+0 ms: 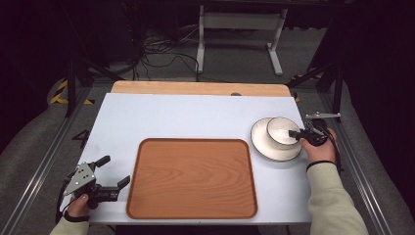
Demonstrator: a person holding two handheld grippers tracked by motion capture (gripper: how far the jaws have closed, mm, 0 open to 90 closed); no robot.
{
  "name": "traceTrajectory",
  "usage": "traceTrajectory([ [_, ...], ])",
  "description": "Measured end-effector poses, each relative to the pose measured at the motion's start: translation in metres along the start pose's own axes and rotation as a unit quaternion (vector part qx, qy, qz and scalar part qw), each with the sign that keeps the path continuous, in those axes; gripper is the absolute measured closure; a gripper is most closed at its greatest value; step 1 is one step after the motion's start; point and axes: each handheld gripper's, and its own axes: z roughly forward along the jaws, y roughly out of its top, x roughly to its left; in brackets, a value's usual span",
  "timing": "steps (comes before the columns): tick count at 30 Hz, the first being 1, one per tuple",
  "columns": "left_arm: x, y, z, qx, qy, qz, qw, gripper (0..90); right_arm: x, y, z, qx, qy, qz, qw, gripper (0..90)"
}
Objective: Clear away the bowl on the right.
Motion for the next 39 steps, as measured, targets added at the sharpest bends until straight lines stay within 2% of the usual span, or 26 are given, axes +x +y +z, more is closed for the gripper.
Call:
traceTrajectory([
  [6,0.0,0.0,0.0,0.0,-0.001,0.002,1.0,0.3,0.002,0.0,0.0,0.0,-0.004,0.005,1.0,73.3],
  [9,0.0,0.0,0.0,0.0,0.0,0.0,1.0,0.3,0.001,0.0,0.0,-0.001,-0.007,0.019,0.9998,76.4],
  [13,0.0,0.0,0.0,0.0,0.0,0.0,1.0,0.3,0.003,0.001,0.0,0.001,-0.022,0.039,0.999,81.6],
  [18,0.0,0.0,0.0,-0.001,0.001,0.0,1.0,0.3,0.004,0.001,-0.001,0.005,-0.031,0.07,0.997,82.3],
  [22,0.0,0.0,0.0,-0.002,0.001,-0.001,1.0,0.3,0.006,0.001,-0.001,0.004,-0.038,0.078,0.9962,82.4],
  [27,0.0,0.0,0.0,-0.002,0.001,-0.001,1.0,0.2,0.006,0.001,-0.002,0.007,-0.038,0.104,0.9938,82.8],
  [29,0.0,0.0,0.0,-0.001,0.001,-0.001,1.0,0.3,0.006,0.001,-0.002,0.008,-0.037,0.108,0.9934,82.8],
  [32,0.0,0.0,0.0,-0.001,0.001,-0.002,1.0,0.3,0.007,0.001,-0.005,0.003,-0.046,0.124,0.9912,82.9],
  [39,0.0,0.0,0.0,-0.002,0.001,-0.002,1.0,0.3,0.009,0.004,-0.01,-0.002,-0.053,0.134,0.9896,82.4],
])
